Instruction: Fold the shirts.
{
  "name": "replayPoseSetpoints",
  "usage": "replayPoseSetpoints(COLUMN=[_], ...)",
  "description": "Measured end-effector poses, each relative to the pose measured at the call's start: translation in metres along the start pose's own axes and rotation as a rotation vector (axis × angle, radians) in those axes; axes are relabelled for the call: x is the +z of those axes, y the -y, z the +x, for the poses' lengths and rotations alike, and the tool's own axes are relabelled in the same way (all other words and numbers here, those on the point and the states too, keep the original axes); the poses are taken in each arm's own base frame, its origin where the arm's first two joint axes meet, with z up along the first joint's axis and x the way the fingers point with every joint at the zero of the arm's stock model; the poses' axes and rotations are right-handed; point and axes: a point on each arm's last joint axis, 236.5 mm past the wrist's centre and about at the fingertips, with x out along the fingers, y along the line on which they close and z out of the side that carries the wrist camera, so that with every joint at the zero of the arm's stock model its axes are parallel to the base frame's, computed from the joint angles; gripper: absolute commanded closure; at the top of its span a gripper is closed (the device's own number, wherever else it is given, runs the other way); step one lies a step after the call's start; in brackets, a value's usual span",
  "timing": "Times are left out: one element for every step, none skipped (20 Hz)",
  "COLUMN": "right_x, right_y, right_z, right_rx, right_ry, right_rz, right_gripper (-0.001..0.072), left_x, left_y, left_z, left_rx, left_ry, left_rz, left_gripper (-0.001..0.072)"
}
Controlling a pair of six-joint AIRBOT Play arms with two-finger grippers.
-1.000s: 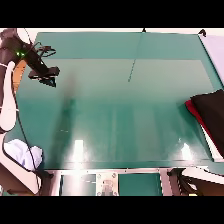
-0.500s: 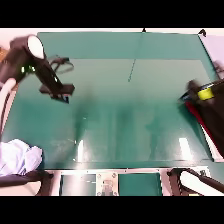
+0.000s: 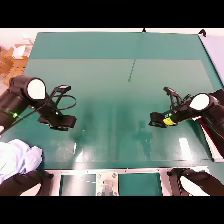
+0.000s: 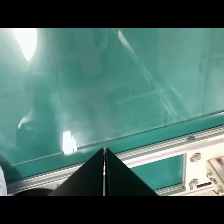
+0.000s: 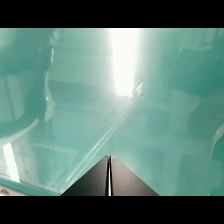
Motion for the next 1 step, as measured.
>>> replayPoseSetpoints(right_x=[-0.0017], right_y=[-0.0012], right_z=[0.0013], right_rx=[0.0], right_ry=[-0.003], right_rz=[-0.007], right_gripper=[0.0698], left_x=[-0.0003], left_y=[0.0004], left_z=[0.0006], left_rx=[0.0], left_ry=[0.005], left_rz=[0.0], left_gripper=[0.068])
